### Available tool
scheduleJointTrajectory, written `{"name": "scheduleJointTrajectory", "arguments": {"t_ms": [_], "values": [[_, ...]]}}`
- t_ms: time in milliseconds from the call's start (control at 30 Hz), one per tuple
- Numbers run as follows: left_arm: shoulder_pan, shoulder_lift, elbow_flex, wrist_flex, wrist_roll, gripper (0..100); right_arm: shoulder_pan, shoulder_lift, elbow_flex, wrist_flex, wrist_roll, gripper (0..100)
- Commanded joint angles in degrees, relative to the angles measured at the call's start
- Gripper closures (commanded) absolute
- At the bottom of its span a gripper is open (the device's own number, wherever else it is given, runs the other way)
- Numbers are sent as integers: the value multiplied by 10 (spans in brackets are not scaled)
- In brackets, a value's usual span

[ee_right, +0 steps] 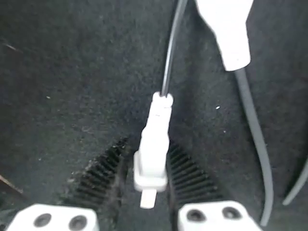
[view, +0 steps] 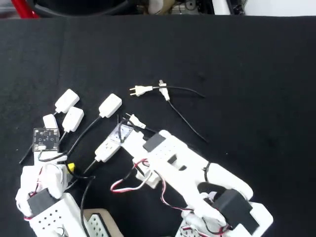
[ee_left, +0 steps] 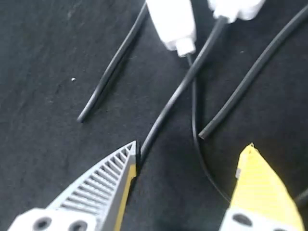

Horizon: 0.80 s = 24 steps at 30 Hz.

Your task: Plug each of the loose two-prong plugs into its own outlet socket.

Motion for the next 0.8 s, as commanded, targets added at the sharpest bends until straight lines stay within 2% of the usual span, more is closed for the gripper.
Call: {"name": "scheduleJointTrajectory", "arguments": {"t_ms": [0,333,533,667,767], "values": [[-19,-4,14,-14,-3,676,-4,3,-43,22,4,846],[-20,-4,14,-16,-3,676,-4,6,-45,-11,-1,832],[-20,-4,14,-16,-3,676,-4,6,-43,-47,-33,833],[-20,-4,14,-16,-3,676,-4,6,-46,-47,-33,913],[-20,-4,14,-16,-3,676,-4,6,-43,-46,-33,912]]}}
